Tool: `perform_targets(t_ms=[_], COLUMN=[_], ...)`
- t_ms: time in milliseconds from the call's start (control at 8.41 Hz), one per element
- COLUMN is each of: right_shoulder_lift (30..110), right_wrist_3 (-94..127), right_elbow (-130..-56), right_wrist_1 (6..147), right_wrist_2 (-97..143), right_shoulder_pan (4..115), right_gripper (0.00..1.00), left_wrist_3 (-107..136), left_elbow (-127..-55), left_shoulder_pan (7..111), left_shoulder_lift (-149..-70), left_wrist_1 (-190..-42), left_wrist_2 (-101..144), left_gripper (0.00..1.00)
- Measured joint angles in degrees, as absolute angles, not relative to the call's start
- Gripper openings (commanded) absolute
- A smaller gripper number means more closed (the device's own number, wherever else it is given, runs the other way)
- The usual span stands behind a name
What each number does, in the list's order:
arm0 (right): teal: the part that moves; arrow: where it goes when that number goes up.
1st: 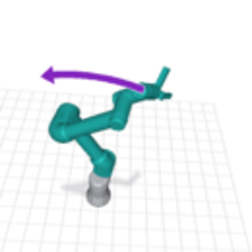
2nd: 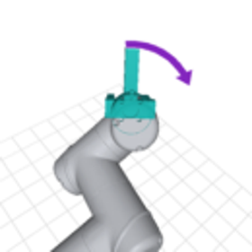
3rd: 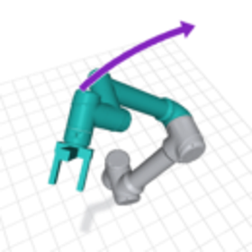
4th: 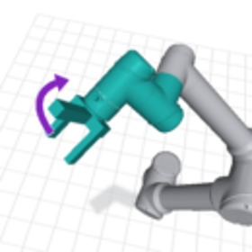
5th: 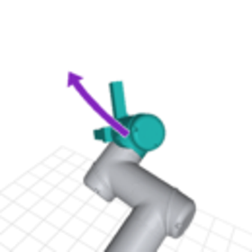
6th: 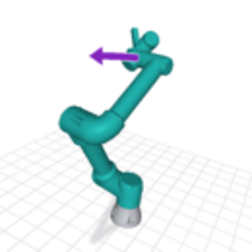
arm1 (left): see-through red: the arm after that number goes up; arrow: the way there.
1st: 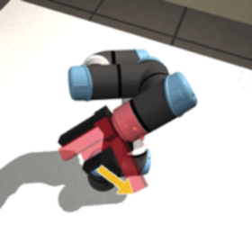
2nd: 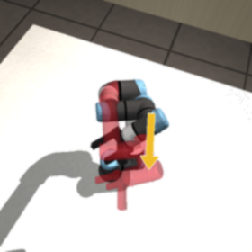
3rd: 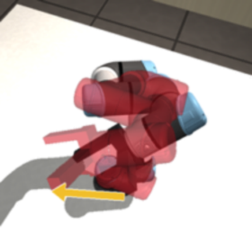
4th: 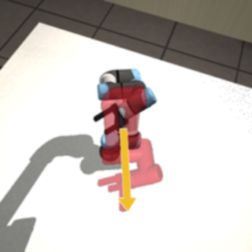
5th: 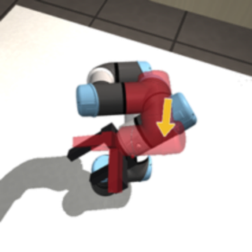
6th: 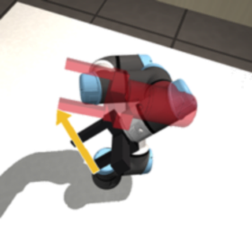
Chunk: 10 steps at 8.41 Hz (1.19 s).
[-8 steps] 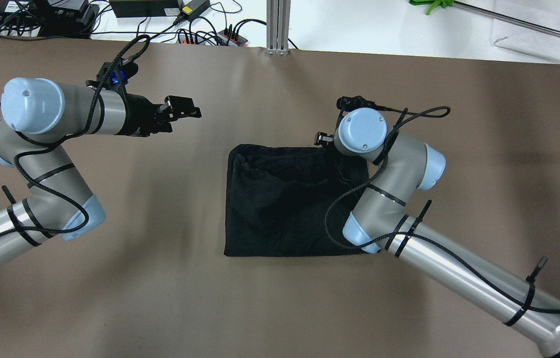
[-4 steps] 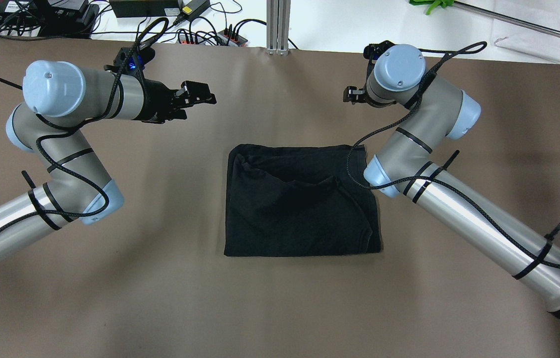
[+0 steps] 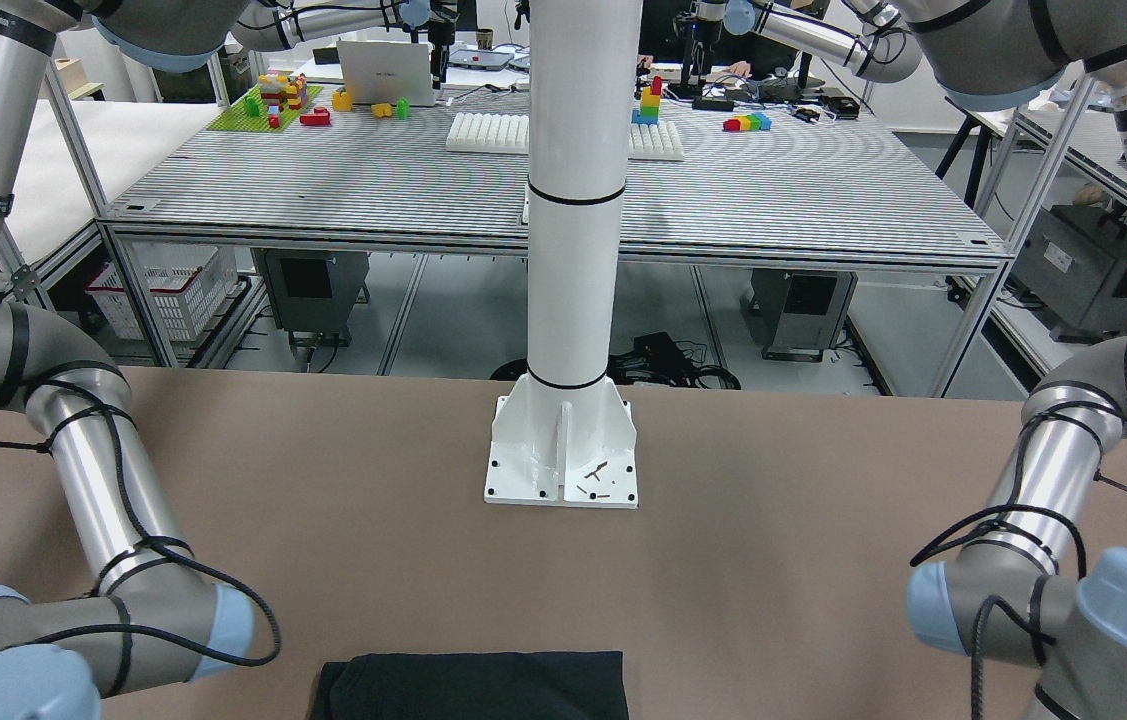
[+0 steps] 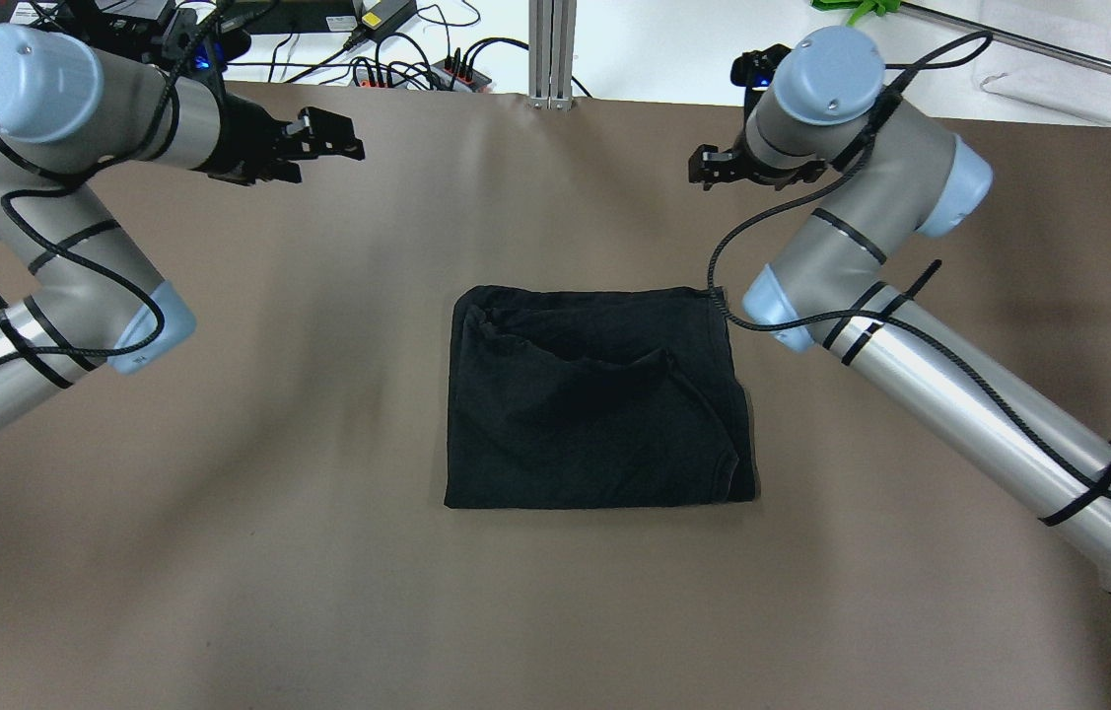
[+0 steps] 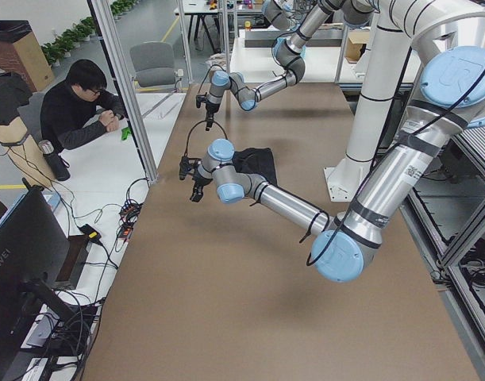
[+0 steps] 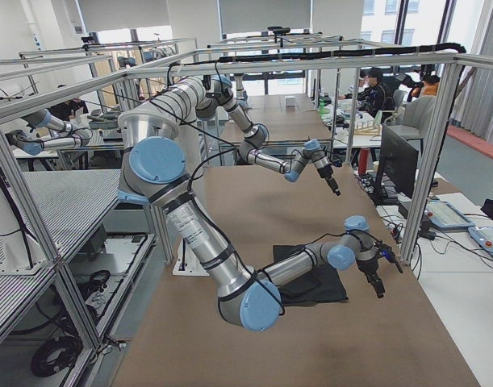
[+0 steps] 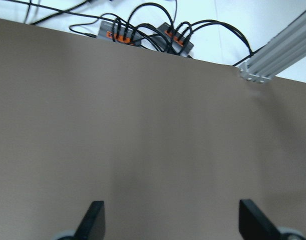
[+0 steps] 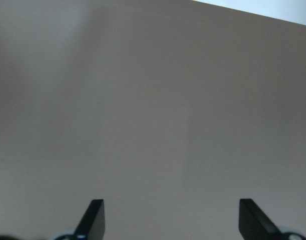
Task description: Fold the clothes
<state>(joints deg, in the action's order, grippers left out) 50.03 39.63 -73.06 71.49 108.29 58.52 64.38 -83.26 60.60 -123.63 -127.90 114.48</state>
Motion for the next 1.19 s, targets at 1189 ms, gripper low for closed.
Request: perform_targets(t_ms=[1189], right_shoulder_lift=[75.1], right_wrist_3=[-11.7], right_elbow=[-93.0], right_wrist_1=[89.8], right_wrist_2=[109.4], right_shoulder_pan=[84.2], right_gripper=[0.94], left_wrist_3=[12.8], left_elbow=[-87.6], left_shoulder_pan=[84.4], left_shoulder_lift=[-105.2], left_wrist_1=[-116.4], left_wrist_2=[102.3], left_gripper=[0.94])
